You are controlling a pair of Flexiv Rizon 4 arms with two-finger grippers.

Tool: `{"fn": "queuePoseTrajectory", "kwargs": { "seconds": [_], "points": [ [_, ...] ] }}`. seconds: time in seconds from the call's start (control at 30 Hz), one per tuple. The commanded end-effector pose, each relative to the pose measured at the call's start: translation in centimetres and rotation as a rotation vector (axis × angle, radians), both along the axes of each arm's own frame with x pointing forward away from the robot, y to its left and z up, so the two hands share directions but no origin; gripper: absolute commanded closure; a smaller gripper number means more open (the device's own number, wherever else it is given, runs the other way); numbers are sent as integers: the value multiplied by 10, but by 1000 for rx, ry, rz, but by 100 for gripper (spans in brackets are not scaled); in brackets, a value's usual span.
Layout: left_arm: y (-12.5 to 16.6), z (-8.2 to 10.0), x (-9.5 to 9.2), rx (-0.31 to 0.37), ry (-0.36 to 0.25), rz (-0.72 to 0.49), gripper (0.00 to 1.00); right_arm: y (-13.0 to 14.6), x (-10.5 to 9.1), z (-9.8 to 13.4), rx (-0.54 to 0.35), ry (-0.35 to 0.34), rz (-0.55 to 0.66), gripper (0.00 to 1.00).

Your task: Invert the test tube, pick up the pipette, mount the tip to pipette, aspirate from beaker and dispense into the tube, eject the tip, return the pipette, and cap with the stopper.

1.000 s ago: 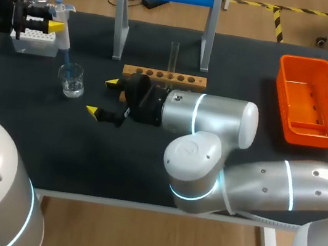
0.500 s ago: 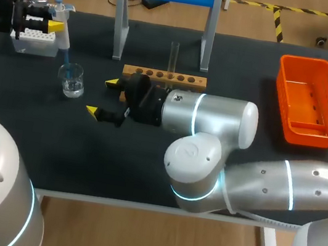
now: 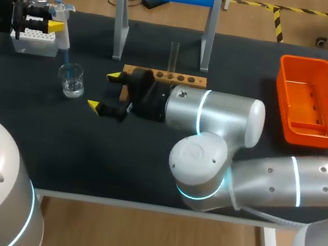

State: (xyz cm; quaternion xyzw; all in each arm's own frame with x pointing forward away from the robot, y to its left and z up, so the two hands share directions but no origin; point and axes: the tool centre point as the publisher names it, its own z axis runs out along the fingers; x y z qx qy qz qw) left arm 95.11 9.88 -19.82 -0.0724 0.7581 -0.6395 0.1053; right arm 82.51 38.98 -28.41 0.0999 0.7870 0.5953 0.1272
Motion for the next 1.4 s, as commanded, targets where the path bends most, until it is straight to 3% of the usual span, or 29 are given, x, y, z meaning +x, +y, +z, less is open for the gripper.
{"fn": "queuePoseTrajectory", "kwargs": {
  "seconds": [0.03,0.1,0.43,0.53,0.9,1.2,1.4],
  "points": [
    [0,0,0,1,-1,0,100,-17,-1,26,-45,14,24,0],
    [0,0,0,1,-1,0,100,-20,-1,36,-43,39,36,0],
    [0,0,0,1,-1,0,100,-34,6,84,-42,5,45,0],
    [0,0,0,1,-1,0,100,-37,9,100,-40,24,67,0],
    [0,0,0,1,-1,0,100,-42,23,148,-72,-21,150,0],
    [0,0,0,1,-1,0,100,-39,38,179,-85,-90,332,0],
    [0,0,0,1,-1,0,100,-28,49,183,-106,-97,455,0]
  ]
}}
